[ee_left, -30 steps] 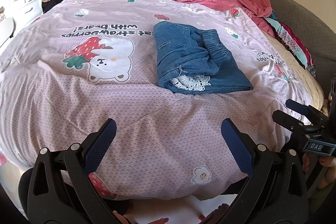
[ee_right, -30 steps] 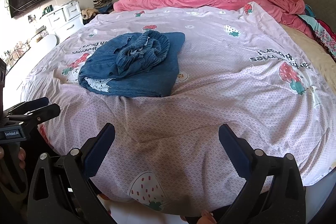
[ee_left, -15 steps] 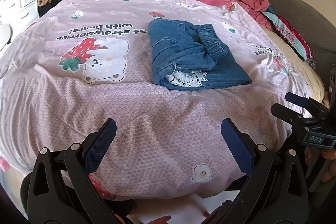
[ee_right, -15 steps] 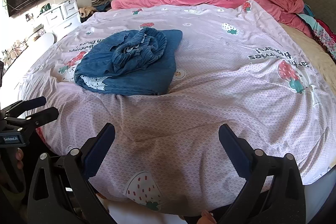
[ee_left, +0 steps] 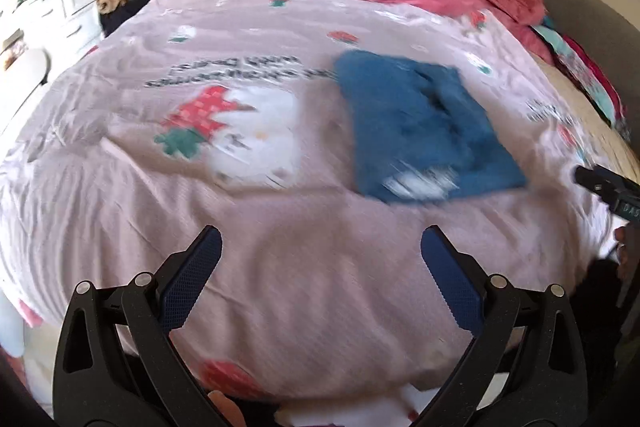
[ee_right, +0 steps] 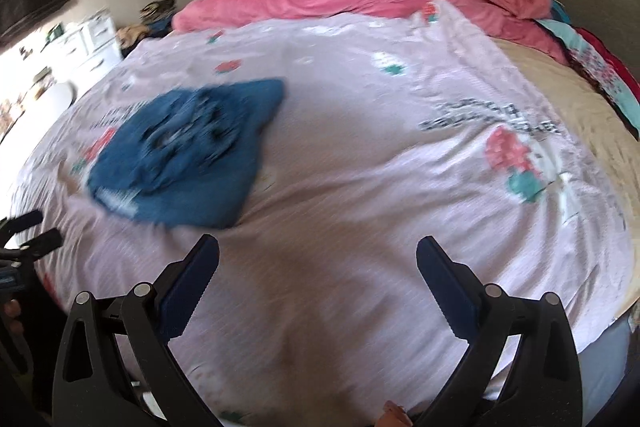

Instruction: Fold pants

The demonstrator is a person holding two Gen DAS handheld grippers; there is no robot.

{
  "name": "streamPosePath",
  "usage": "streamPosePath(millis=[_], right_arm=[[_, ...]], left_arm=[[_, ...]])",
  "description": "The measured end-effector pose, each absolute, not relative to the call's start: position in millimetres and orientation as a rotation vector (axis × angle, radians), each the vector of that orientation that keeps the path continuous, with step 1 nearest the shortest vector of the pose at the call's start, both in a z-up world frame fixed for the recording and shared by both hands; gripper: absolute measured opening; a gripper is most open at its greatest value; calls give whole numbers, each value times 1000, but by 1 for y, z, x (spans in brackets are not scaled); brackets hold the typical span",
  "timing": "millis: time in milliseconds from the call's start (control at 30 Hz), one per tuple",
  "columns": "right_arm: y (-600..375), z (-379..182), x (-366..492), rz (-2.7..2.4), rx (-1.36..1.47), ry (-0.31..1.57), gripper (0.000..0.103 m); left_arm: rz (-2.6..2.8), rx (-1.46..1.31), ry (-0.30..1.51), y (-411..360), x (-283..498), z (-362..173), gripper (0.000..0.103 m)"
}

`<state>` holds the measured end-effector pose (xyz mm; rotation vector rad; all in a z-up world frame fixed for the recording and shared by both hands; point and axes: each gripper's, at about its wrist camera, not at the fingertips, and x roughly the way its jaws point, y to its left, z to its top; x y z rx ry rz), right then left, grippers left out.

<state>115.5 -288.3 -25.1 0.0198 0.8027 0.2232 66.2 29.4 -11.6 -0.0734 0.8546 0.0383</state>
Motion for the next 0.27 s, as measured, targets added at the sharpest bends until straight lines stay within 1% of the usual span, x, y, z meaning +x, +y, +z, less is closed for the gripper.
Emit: streamPosePath(millis=[167, 267], right_arm=[[-363, -18, 171, 64, 75, 809, 99], [-413, -24, 215, -75, 58, 838, 99]], left_arm=[[109, -99, 948, 106, 121, -17, 94], [239, -115, 957, 164, 152, -23, 94]])
